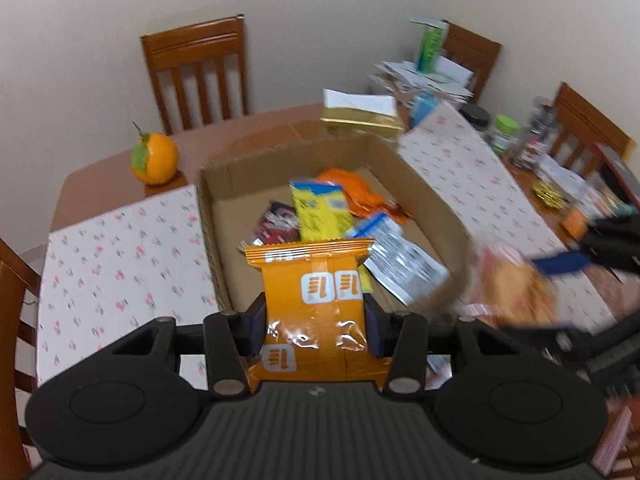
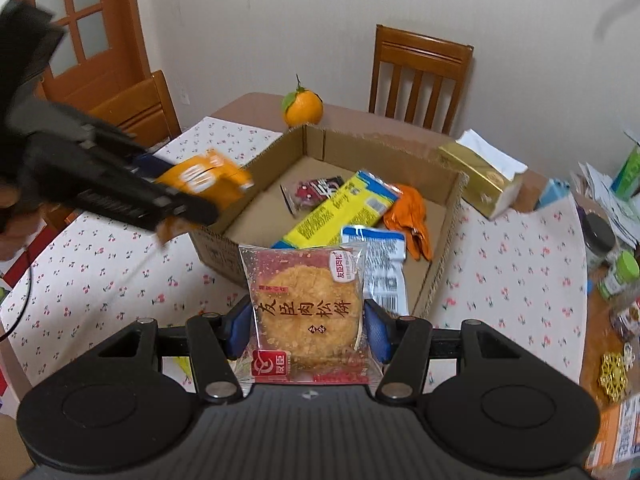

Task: Organize snacks
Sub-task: 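Carry the orange packet into the box and open the left gripper while the right carries the cookie packet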

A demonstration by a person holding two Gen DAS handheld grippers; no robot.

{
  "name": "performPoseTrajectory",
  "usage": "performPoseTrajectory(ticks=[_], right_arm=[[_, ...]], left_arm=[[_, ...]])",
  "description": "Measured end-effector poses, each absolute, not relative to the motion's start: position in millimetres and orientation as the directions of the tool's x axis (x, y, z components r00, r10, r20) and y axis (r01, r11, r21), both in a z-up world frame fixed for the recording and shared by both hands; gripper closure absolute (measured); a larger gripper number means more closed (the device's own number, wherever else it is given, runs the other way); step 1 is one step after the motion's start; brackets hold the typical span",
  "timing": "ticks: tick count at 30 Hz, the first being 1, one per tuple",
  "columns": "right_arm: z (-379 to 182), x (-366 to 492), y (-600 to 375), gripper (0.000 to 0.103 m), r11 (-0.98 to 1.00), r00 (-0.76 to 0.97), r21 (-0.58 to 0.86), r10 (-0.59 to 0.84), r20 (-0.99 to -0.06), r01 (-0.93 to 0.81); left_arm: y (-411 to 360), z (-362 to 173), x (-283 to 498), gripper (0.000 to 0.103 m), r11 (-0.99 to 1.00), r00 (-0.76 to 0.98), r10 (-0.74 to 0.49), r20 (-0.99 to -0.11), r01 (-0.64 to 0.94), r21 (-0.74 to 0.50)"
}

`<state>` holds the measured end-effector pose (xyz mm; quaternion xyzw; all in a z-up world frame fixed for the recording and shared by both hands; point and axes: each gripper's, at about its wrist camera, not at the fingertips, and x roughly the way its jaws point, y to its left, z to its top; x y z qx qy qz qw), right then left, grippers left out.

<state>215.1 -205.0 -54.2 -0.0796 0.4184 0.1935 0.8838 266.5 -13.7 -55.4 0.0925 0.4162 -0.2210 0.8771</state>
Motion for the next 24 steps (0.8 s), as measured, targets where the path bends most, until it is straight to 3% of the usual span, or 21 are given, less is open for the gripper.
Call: performPoseTrajectory(ticks=[11,12,13,15,24], right_arm=[[-53.7,223.1,-207.9,0.041,0.921,0.584,0.034,0.275,-0.764,-0.389],[-53.7,223.3,-208.7,0.041,0.921,0.584,0.033,0.273,-0.764,-0.387],[-53.9,223.7,-209.3,0.041,0.922,0.585,0.032,0.271,-0.764,-0.385],[-54.2,224.8,-210.8,0.041,0.925,0.587,0.028,0.264,-0.765,-0.380],[-55.5,237.4,-214.1,0.041,0.931,0.587,0.026,0.251,-0.770,-0.363]], left_arm=[[-24.1,-89.8,322.2,0.056,0.925,0.565,-0.272,-0.779,0.375,-0.051],[-24.7,-92.5,322.5,0.050,0.926,0.563,-0.269,-0.782,0.373,-0.051],[-25.2,-94.3,322.2,0.033,0.931,0.567,-0.261,-0.781,0.363,-0.047],[-23.8,-92.7,318.0,0.013,0.940,0.592,-0.246,-0.767,0.339,-0.040],[-3.9,-67.4,264.0,0.009,0.953,0.684,-0.204,-0.700,0.302,0.018]])
